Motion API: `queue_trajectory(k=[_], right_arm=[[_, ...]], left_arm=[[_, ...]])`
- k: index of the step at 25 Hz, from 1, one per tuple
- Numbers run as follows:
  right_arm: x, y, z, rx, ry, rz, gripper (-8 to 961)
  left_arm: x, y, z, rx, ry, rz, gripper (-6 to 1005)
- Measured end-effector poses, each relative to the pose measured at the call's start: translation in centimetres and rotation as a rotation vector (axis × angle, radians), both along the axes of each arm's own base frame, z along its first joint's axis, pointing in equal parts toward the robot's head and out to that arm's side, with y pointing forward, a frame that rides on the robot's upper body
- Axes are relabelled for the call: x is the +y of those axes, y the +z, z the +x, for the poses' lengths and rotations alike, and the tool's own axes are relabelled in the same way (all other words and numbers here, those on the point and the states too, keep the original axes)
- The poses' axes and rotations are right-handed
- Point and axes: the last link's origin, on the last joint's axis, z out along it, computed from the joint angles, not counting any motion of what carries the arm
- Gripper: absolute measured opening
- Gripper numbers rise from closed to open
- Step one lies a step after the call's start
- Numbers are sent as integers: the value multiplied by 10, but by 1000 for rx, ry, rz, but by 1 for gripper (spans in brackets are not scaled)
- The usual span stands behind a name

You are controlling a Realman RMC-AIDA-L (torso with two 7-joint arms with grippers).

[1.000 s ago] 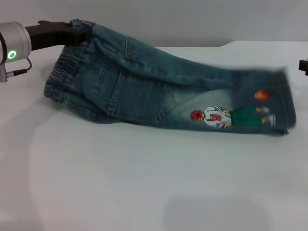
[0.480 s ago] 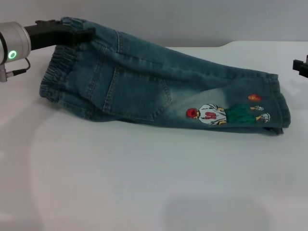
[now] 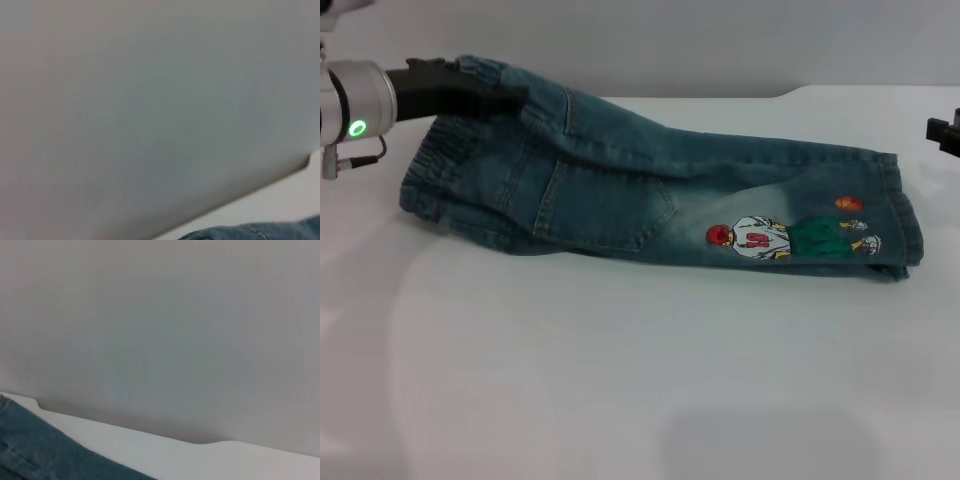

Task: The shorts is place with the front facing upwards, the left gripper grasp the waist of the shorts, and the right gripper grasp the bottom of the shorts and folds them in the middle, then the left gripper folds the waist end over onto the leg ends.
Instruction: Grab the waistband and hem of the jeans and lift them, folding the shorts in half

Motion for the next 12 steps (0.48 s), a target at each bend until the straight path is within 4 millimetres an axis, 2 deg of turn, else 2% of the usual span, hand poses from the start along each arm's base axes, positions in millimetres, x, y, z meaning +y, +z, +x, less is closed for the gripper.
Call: queue_trajectory(k=[12], right_arm=[[-3,0,-6,47,26,-6,417]], left_arm=[[7,-7,1,278,48,-118,833]])
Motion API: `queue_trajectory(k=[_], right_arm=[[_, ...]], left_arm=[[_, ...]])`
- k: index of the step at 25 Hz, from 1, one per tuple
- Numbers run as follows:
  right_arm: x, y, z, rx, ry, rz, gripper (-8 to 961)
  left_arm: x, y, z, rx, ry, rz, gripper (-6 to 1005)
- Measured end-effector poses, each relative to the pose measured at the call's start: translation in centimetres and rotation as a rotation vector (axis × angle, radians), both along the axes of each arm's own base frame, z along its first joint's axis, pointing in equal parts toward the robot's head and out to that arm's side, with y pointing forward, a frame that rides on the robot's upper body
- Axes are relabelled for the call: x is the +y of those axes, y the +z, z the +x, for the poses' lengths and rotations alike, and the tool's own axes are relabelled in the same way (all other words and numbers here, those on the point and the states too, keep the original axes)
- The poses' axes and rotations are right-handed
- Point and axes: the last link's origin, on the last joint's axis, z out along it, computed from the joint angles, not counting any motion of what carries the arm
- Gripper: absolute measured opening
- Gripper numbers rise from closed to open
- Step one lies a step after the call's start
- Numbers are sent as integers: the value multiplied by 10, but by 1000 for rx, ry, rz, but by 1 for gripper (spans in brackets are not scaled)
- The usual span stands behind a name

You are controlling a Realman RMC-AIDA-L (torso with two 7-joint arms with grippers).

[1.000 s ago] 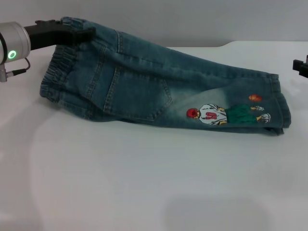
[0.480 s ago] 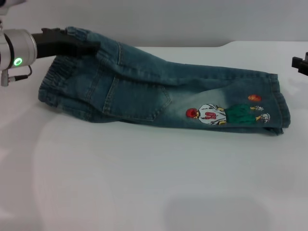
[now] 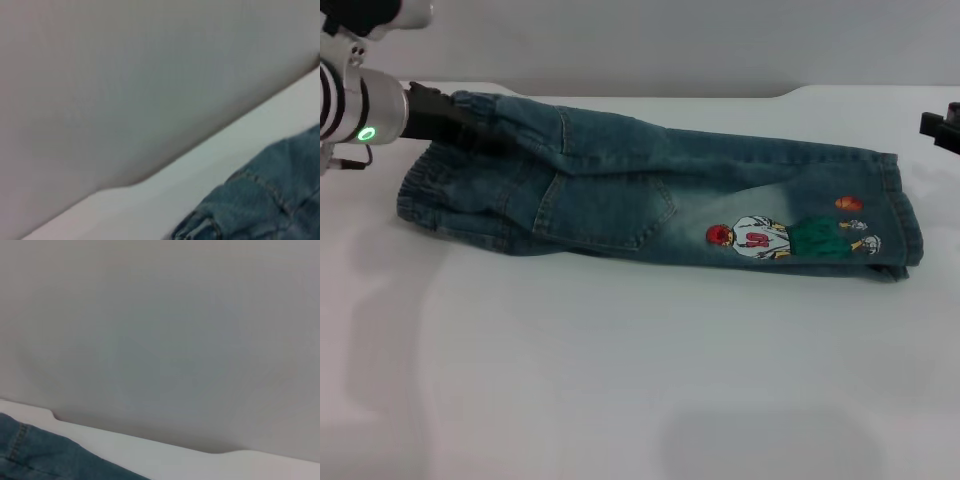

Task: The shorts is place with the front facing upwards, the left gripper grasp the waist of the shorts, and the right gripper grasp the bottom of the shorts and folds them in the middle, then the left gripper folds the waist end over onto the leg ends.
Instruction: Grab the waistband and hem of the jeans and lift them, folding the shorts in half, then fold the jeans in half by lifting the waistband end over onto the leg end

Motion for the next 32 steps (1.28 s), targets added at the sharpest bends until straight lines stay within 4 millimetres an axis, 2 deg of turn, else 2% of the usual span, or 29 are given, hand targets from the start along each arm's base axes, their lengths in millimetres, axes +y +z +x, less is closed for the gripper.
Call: queue_trajectory(k=[19,26,32], right_arm=[[-8,0,-1,47,40,13,417],[-9,-1,-1,54,42,8,417],[-11,-1,4,60,29,17,417]], left_arm=[[11,12,13,327,2,-94,834],[15,19,19,334,-17,-67,834],[17,30,10,252,13,-1,833]])
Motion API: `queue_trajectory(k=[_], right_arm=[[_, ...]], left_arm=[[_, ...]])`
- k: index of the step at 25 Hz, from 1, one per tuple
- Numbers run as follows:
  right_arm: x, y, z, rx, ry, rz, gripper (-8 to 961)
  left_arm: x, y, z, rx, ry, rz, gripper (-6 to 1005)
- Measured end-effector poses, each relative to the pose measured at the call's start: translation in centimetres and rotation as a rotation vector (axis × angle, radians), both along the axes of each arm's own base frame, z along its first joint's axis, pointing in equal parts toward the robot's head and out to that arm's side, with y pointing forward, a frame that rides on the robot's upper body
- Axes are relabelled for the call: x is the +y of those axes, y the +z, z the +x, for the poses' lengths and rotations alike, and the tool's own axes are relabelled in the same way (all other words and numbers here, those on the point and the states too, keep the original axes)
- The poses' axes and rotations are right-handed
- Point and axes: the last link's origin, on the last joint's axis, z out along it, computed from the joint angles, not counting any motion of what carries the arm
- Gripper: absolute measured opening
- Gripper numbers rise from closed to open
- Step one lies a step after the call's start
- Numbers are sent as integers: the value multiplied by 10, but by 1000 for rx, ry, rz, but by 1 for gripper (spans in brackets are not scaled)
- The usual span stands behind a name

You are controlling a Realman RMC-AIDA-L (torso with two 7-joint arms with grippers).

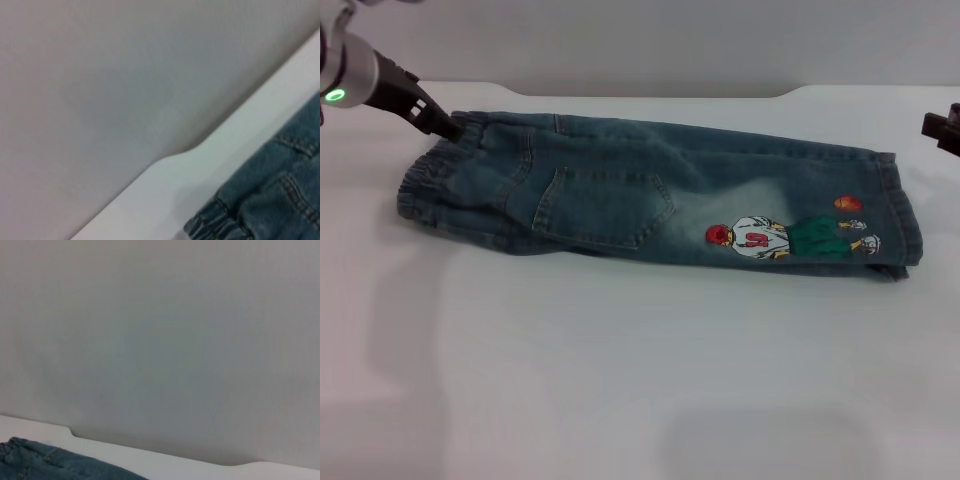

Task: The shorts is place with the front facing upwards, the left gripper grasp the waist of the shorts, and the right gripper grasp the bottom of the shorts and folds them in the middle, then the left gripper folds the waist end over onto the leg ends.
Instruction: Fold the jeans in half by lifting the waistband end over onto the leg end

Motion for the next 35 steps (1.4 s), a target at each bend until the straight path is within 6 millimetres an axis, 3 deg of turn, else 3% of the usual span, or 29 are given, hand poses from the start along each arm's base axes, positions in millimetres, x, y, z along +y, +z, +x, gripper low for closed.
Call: queue_trajectory(k=[12,20,24,27,30,35], right_arm=[[-6,-2,10,42,35,88,417],[-17,15,30,46,-22,176,417],[-28,26,42,7,-22,234,417],[-35,37,51,-21,-34,274,417],[-43,46,59,-33,-55,304,417],[-52,47,69,-54,-74,311,417]], left_arm=[[-18,34,-28,-632,51,139,833],[-23,29,-36,-828,217,207,833],[-29,17,-29,-955,329,188,834],[-33,9,-25,-960,356,144,833],[-36,7,-21,-846,330,69,831],[-44,31,-32,-627,274,35,827]])
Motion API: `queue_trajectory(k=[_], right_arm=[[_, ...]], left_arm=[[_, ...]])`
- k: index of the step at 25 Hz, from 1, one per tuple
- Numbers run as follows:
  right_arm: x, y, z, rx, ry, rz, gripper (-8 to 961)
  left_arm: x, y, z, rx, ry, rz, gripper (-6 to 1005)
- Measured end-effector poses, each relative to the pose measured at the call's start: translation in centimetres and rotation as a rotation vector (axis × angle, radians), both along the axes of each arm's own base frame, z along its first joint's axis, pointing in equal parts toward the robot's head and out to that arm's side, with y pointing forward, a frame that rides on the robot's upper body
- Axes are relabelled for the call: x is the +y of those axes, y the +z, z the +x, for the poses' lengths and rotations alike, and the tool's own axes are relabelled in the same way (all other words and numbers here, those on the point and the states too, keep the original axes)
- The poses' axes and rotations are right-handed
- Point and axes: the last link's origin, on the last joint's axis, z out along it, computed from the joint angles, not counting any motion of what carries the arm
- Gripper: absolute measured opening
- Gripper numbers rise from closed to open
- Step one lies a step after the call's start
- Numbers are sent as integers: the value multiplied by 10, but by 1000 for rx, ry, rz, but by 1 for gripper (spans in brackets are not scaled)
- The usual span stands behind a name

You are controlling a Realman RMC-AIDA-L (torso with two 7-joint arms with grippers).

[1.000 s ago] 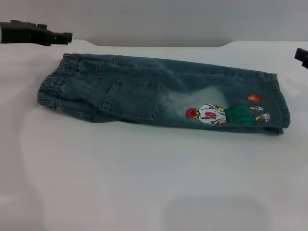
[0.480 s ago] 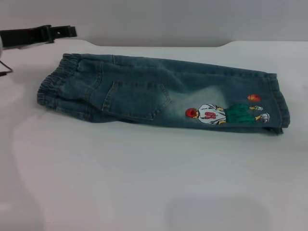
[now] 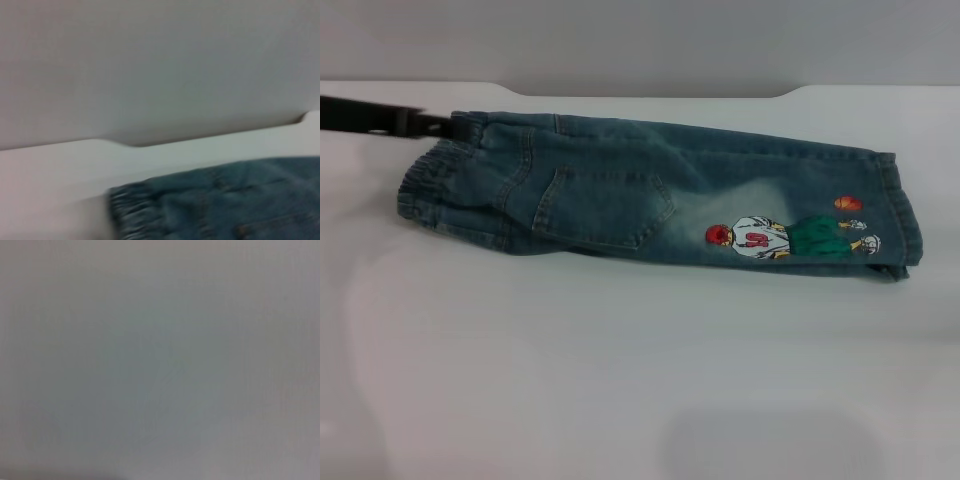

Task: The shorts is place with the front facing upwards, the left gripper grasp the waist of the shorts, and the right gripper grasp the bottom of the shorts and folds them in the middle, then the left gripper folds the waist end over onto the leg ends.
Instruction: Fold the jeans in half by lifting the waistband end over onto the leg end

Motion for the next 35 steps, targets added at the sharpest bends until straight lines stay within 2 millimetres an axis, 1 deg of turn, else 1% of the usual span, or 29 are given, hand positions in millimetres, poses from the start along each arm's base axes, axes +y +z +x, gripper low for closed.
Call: queue_trajectory(k=[2,3,4,6,7,8,9,10,11,13,14,15,16,17,19,20,21,22,23,25,26,27,28,32,33,35], right_arm=[[-4,-1,2,5,-2,-2,417],[-4,-1,2,5,-2,-2,417],[-5,-2,1,9,3,-3,417],[-5,-3,-2,24,17,0,417],[-4,-4,-6,51,35,10,417],[-4,-5,-7,64,46,15,417],[-4,-5,-7,64,46,15,417],[-4,-6,-9,77,55,20,417],[-3,-6,-10,86,66,23,417],[-3,-7,-12,93,81,23,417],[-3,-8,-13,94,86,21,417],[-2,-8,-14,96,89,19,417],[-2,-9,-14,99,92,17,417],[-2,-10,-15,102,94,15,417],[-3,-12,-15,110,101,10,417],[-3,-13,-16,116,105,9,417],[-4,-14,-16,121,111,9,417],[-4,-14,-17,124,114,10,417],[-5,-14,-17,127,118,12,417],[-6,-14,-16,128,119,10,417],[-7,-15,-16,129,118,9,417],[-7,-15,-16,132,119,7,417],[-8,-16,-16,135,120,5,417],[-10,-18,-15,145,122,-1,417],[-10,-18,-15,145,122,-1,417],[-11,-18,-15,146,122,-2,417]], left_arm=[[-6,17,-13,56,8,24,824],[-7,19,-16,60,11,31,823],[-9,26,-22,66,21,52,822],[-9,26,-22,66,21,52,820],[-12,33,-28,64,30,80,818],[-12,33,-28,64,30,80,817],[-16,35,-36,77,34,99,816],[-16,35,-36,77,34,99,815],[-18,32,-42,95,41,94,814],[-18,32,-42,95,41,94,811],[-19,27,-44,107,40,80,810],[-19,27,-44,107,40,80,809],[-20,17,-46,131,30,58,808],[-20,13,-47,143,30,47,807],[-20,13,-47,143,30,47,804],[-20,7,-48,160,28,28,803],[-20,7,-48,160,28,28,802],[-19,0,-48,180,26,5,801],[-18,-3,-48,193,21,0,800],[-18,-3,-48,193,21,0,797],[-16,-10,-45,216,4,-6,796],[-16,-10,-45,216,4,-6,795],[-15,-16,-43,232,-11,-14,794],[-13,-25,-40,242,-22,-38,789],[-12,-30,-40,242,-19,-53,788],[-12,-32,-40,244,-18,-57,786]])
